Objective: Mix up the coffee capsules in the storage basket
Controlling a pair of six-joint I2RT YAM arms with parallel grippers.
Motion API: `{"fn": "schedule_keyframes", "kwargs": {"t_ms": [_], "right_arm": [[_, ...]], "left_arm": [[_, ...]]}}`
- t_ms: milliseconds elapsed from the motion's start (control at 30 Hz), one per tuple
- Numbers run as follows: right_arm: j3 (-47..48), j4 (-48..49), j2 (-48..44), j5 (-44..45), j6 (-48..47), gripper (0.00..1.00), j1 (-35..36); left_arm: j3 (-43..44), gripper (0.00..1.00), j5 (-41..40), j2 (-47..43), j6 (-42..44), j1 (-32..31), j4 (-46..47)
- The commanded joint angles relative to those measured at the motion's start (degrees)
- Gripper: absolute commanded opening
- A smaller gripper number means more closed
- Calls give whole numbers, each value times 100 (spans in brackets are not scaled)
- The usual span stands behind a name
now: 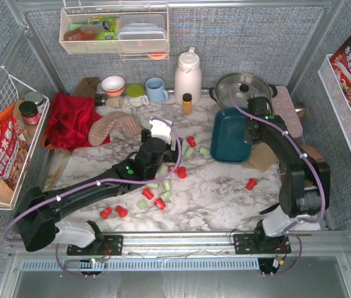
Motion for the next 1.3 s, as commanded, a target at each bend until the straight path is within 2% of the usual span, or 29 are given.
{"fn": "schedule_keyframes", "kwargs": {"t_ms": [0,200,567,767,867,1033,1267], "right_arm": [[330,-561,628,-899,-333,0,-71],[505,-537,1065,-1122,-412,0,-71],[1310,-953,2171,-1365,-721,23,20],[1436,-1017,2321,-1105,-836,37,126],[1348,-895,2057,-1031,-713,49,130],[899,-579,1029,-637,-320,63,251],[-539,-124,-1028,189,730,65,266]], "left_arm": [[-48,99,-187,-99,89,2,181],[-89,99,-228,-186,167,4,237],[-84,99,-220,-113,188,4,226],[-93,99,-237,-120,210,4,231],[-89,99,-218,-108,205,4,227],[-70,99,-201,-147,214,4,198],[-101,99,-210,-277,226,-5,205]]}}
